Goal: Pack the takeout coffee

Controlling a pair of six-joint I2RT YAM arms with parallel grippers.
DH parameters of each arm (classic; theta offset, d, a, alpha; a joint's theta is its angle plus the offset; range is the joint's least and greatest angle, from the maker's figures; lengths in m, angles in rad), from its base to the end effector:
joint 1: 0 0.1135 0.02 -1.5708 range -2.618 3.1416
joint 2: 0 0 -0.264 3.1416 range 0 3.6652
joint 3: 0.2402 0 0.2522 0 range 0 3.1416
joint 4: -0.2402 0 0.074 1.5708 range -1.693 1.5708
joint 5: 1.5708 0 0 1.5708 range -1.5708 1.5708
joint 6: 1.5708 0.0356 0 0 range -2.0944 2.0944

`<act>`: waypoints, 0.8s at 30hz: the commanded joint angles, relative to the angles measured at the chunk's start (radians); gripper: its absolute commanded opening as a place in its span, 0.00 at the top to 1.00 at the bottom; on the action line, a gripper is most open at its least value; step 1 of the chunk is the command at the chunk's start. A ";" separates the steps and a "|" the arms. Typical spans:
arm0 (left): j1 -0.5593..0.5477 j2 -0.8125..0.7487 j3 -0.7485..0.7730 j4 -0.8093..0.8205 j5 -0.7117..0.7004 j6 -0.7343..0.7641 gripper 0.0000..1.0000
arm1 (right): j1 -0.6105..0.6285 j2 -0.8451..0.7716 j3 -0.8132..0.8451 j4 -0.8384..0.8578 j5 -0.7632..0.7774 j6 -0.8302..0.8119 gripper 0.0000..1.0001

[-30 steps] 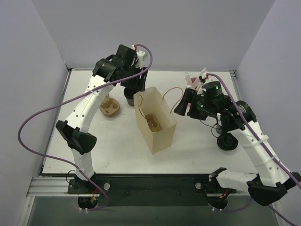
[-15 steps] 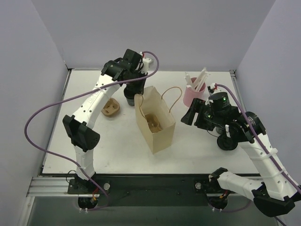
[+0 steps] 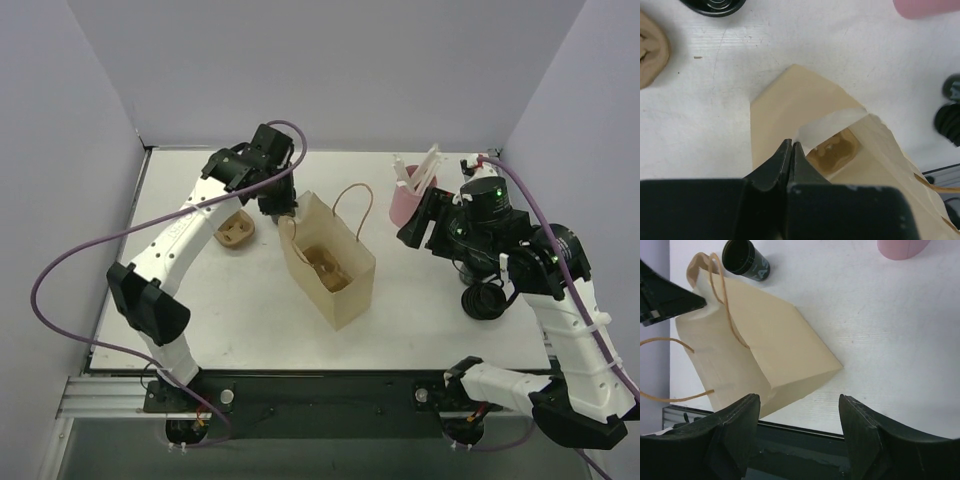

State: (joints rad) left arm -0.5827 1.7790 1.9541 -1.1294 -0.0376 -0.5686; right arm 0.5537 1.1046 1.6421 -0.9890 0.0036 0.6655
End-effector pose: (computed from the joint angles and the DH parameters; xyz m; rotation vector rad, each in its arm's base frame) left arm 0.3086 -0.2018 0.3841 0.0028 2.5751 -0.4057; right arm 0.1529 0.0944 0.4785 0.1202 2.1051 0.7532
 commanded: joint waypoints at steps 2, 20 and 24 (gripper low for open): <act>0.007 -0.124 -0.118 0.101 -0.067 -0.261 1.00 | -0.027 0.000 -0.005 -0.069 0.052 -0.050 0.36; -0.006 -0.237 -0.213 0.161 -0.105 -0.193 0.54 | 0.089 0.070 -0.088 -0.033 0.007 0.210 0.41; -0.006 -0.210 -0.153 0.131 -0.122 -0.068 0.44 | 0.112 0.100 -0.142 -0.022 0.048 0.264 0.41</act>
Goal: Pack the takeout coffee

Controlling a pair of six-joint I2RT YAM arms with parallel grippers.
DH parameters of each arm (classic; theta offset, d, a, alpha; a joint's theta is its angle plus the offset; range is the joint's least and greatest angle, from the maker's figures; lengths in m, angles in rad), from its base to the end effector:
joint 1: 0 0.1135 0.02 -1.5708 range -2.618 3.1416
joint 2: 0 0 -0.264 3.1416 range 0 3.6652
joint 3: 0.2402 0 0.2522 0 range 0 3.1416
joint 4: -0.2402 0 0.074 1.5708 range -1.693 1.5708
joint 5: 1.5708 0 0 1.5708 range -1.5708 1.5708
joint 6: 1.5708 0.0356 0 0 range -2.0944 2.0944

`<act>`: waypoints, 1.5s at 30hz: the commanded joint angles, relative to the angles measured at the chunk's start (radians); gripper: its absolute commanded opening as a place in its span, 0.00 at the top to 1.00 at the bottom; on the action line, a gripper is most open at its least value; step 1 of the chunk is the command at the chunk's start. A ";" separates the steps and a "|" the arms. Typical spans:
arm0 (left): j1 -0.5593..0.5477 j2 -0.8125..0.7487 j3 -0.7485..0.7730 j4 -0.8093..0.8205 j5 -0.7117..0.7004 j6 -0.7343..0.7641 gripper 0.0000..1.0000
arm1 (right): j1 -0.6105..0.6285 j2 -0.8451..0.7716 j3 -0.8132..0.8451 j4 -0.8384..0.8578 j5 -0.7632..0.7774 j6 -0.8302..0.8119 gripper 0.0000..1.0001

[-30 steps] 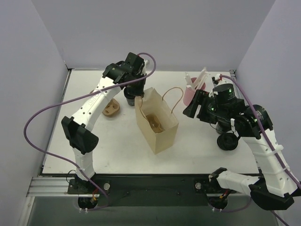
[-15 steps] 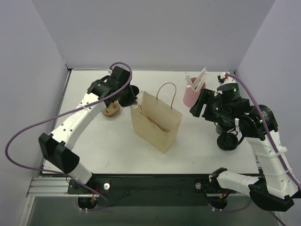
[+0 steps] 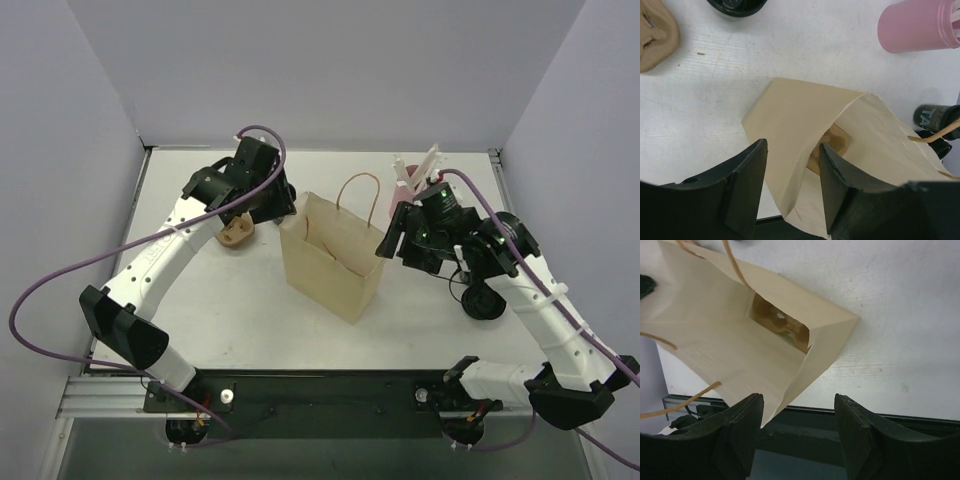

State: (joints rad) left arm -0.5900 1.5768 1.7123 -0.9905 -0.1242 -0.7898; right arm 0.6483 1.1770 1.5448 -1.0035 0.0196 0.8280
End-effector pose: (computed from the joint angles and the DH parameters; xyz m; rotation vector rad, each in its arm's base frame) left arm 0.2749 -0.1788 0.3875 -0.3039 2.4552 -0.4701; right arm 0.1709 0.1286 0.4363 0.2200 2.3138 0.7728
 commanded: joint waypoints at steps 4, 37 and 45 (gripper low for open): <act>0.002 -0.004 0.087 0.010 -0.029 0.222 0.43 | 0.031 0.076 -0.058 0.037 0.083 0.099 0.46; -0.044 -0.197 0.007 -0.011 0.058 0.377 0.23 | 0.039 -0.125 -0.379 0.482 0.200 -0.257 1.00; -0.025 -0.305 -0.083 0.047 0.148 0.362 0.20 | 0.047 -0.145 -0.399 0.477 0.247 -0.216 1.00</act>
State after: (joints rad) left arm -0.6216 1.3083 1.6764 -1.0363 -0.0441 -0.4084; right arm 0.6834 1.0492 1.1496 -0.5331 0.2108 0.5793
